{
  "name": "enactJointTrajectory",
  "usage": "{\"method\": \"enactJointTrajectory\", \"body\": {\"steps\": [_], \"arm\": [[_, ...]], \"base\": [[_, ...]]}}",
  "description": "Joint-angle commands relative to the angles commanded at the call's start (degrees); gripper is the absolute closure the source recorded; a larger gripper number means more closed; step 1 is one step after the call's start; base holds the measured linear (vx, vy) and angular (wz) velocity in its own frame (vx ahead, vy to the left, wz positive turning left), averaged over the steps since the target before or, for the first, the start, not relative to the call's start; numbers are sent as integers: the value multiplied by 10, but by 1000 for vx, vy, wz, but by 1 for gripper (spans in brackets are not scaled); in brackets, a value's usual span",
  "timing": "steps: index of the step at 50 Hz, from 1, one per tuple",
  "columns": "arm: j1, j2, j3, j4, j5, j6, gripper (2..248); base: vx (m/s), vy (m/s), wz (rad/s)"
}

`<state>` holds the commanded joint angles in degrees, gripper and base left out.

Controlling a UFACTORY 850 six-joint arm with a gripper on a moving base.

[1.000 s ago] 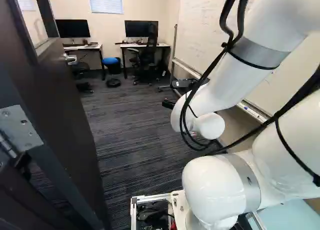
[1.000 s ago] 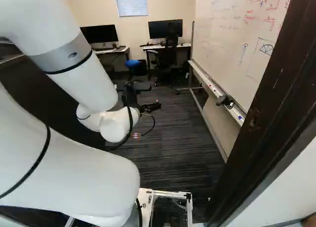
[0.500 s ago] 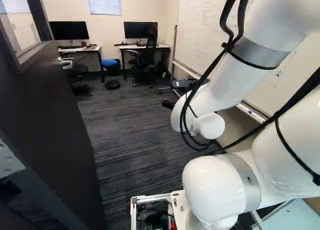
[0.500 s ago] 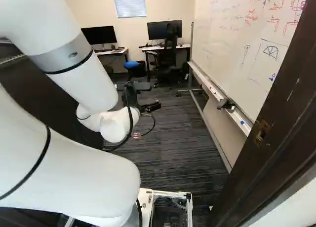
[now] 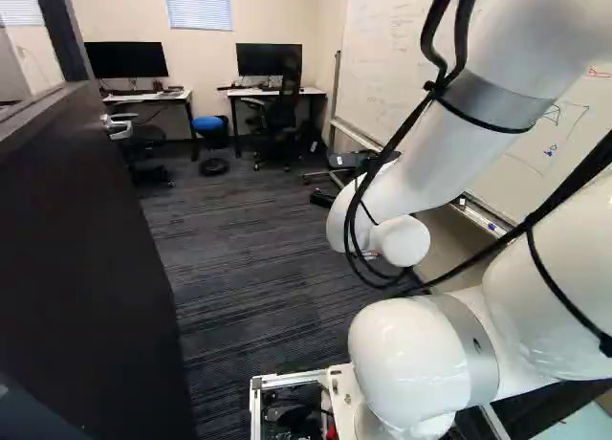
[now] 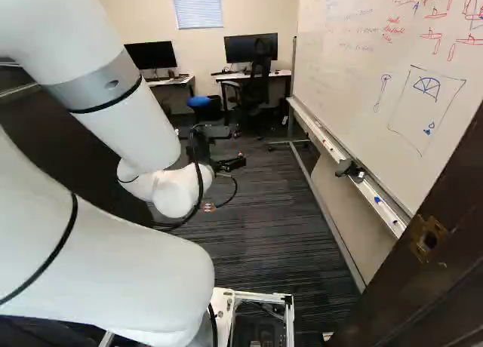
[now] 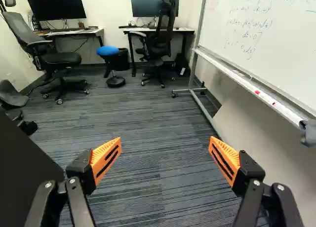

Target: Open the door and move inside

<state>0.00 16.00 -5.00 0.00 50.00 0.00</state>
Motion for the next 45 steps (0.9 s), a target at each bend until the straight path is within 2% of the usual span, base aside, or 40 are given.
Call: {"method": "enactJointTrajectory", "body": {"steps": [45], "arm": [[0, 0, 0, 0, 0, 0, 3]], "base": [[156, 5, -5]]}}
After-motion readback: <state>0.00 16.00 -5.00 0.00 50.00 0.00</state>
